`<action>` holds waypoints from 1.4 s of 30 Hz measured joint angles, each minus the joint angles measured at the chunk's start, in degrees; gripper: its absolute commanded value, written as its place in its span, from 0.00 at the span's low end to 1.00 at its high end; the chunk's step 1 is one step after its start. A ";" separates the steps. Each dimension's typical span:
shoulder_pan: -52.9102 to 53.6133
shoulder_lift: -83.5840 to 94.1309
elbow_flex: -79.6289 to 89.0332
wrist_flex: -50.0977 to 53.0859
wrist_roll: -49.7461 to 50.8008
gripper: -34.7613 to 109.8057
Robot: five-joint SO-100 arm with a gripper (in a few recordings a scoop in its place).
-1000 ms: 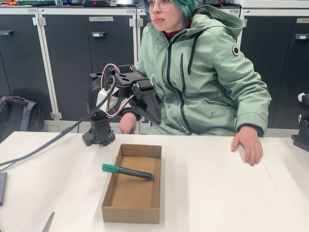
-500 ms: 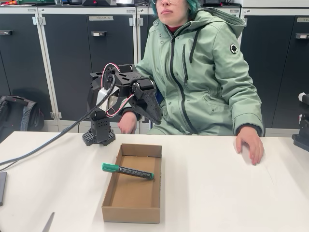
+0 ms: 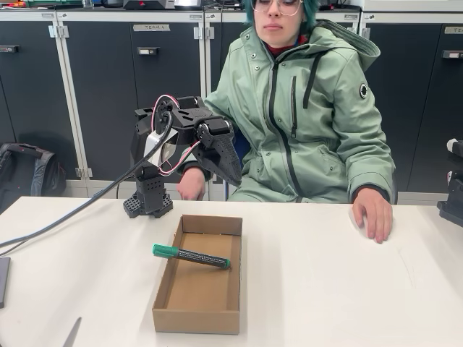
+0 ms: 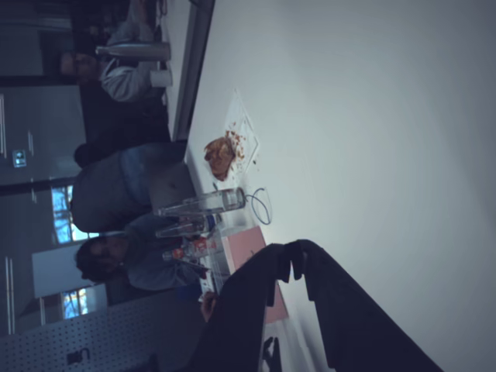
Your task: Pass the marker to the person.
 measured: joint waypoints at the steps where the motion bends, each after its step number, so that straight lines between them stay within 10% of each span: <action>1: 0.00 0.00 0.00 -0.09 0.00 0.24; 42: 0.00 0.00 0.88 -1.58 0.00 0.29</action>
